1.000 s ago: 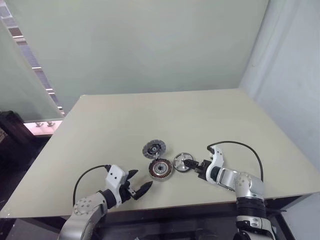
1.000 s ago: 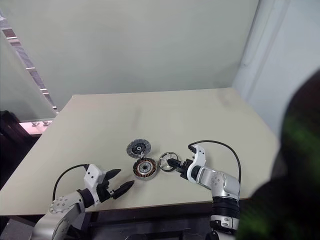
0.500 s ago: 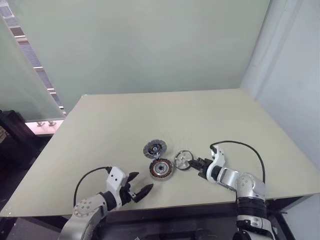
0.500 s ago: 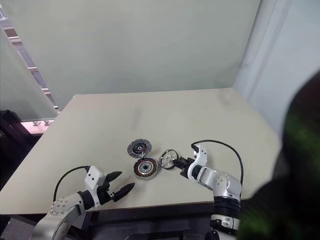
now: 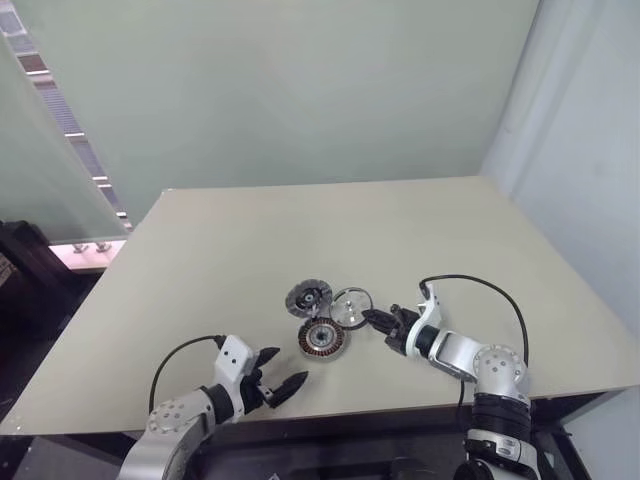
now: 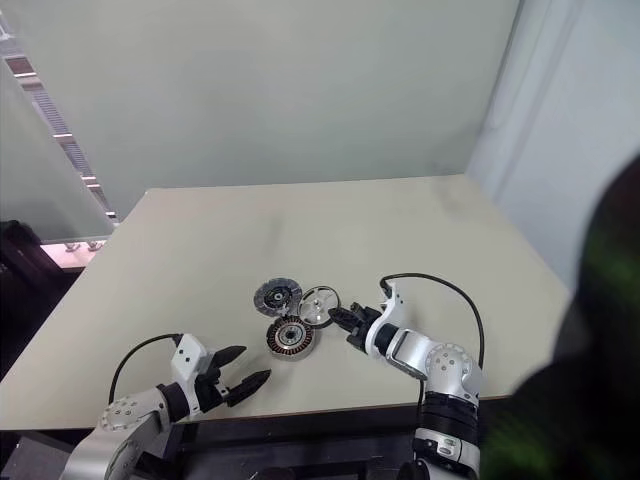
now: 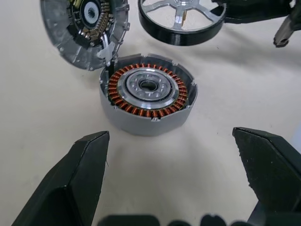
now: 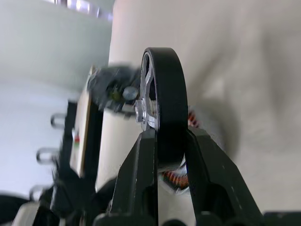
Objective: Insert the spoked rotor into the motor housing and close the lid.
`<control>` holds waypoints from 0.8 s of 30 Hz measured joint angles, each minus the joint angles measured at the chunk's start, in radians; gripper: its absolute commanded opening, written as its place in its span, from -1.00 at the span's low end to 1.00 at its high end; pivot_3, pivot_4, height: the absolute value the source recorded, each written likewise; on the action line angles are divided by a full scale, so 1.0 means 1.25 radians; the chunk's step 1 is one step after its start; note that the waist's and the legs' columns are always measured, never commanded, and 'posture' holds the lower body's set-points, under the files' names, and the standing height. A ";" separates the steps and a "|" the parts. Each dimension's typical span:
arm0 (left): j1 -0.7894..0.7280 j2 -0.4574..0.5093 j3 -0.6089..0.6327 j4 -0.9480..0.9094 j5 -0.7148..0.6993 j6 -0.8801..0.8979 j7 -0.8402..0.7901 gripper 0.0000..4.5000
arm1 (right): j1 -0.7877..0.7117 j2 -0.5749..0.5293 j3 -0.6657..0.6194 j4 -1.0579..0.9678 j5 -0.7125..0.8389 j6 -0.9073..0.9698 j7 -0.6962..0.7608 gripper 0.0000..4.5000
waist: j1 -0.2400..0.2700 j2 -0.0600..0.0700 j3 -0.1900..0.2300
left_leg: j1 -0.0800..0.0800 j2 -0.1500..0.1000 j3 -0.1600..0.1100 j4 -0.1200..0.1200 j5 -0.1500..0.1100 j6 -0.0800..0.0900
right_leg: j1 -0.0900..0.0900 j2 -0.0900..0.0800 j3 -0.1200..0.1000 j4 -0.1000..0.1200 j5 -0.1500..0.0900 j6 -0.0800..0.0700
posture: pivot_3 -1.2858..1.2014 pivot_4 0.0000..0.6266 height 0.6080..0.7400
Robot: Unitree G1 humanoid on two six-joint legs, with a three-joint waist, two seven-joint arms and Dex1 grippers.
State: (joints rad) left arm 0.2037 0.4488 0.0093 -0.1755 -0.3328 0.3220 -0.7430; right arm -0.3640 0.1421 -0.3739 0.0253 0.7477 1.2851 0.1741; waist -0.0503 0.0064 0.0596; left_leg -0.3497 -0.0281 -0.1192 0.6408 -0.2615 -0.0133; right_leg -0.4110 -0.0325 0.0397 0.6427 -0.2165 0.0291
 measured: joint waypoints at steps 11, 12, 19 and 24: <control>0.000 0.000 0.000 -0.001 0.000 0.002 0.001 1.00 | 0.018 0.009 0.097 -0.011 0.013 -0.007 -0.039 -0.79 | 0.000 0.000 0.000 | -0.002 0.000 0.000 0.001 0.000 0.000 | -0.002 0.000 0.000 0.000 0.000 0.000 | 0.03 -1.00 1.00; 0.000 0.000 0.000 -0.001 0.000 0.002 0.001 1.00 | 0.016 0.010 0.103 -0.007 0.013 -0.012 -0.040 -0.79 | 0.000 0.000 0.000 | -0.002 0.000 0.000 0.001 0.000 0.000 | -0.002 0.000 0.000 0.000 0.000 0.000 | 0.03 -1.00 1.00; 0.002 -0.001 0.000 -0.002 0.000 0.002 0.003 1.00 | 0.011 0.012 0.126 0.004 0.021 -0.020 -0.051 -0.79 | 0.000 0.000 0.000 | -0.005 0.000 0.000 0.001 0.000 0.000 | -0.004 0.000 0.000 0.000 0.001 0.002 | 0.03 -1.00 1.00; 0.006 -0.001 0.000 -0.002 0.000 0.002 0.004 1.00 | 0.006 0.013 0.147 0.018 0.020 -0.033 -0.054 -0.79 | 0.000 0.000 0.000 | -0.006 0.000 0.000 0.001 0.000 0.000 | -0.005 0.000 0.000 0.000 0.001 0.002 | 0.03 -1.00 1.00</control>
State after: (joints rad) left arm 0.2108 0.4477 0.0089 -0.1780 -0.3327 0.3244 -0.7377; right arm -0.3567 0.1577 -0.1899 0.0472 0.7733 1.2432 0.1063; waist -0.0508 0.0068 0.0598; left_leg -0.3577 -0.0282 -0.1192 0.6420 -0.2614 -0.0132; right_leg -0.4175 -0.0323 0.0395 0.6427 -0.2151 0.0312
